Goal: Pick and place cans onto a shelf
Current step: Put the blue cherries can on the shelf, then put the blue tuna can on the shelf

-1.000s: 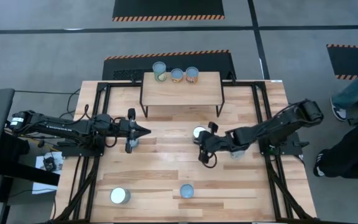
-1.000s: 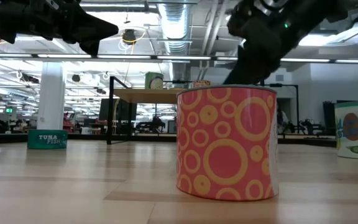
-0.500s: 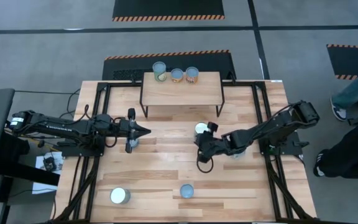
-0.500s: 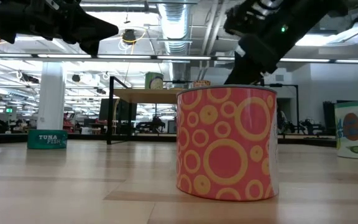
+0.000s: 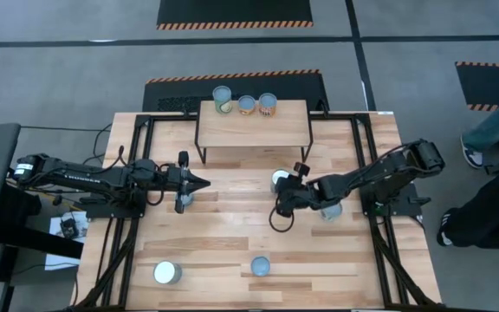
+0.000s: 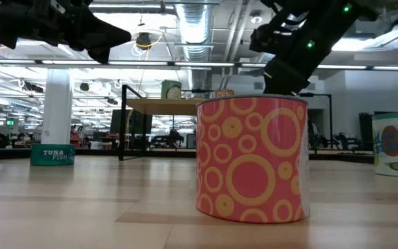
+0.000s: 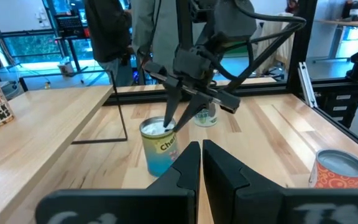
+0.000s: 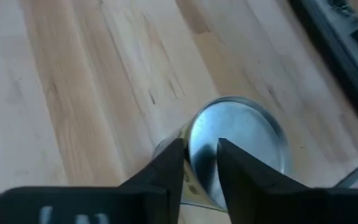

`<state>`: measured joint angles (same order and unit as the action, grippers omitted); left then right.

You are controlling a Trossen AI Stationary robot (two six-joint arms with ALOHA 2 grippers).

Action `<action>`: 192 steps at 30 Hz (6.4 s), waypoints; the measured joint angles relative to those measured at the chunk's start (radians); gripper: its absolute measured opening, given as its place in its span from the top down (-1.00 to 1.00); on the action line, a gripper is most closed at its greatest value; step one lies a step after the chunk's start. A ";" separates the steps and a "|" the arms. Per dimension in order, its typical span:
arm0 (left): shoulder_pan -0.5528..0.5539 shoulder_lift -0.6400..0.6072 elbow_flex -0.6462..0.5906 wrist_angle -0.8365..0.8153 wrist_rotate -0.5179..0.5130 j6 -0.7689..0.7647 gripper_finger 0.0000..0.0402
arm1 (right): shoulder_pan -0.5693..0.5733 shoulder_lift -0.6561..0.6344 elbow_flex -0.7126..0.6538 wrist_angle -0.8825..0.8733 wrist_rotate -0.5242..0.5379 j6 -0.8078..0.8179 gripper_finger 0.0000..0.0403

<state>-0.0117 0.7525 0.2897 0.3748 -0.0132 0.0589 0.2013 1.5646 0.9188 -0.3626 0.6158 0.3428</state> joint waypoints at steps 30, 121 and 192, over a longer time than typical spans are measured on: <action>0.000 0.000 0.000 -0.018 -0.006 -0.044 0.96 | -0.036 -0.174 0.304 -0.242 -0.229 -0.573 0.98; 0.002 0.000 0.000 0.050 -0.055 0.050 0.96 | -0.977 0.069 0.682 -0.458 -0.768 -0.952 0.79; -0.003 0.132 0.078 -0.095 -0.123 0.083 0.96 | -0.421 -0.669 -0.418 0.711 -0.845 -0.694 0.96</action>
<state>-0.0152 0.8845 0.3682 0.2795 -0.1359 0.1420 -0.2200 0.8960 0.5005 0.3484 -0.2288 -0.3514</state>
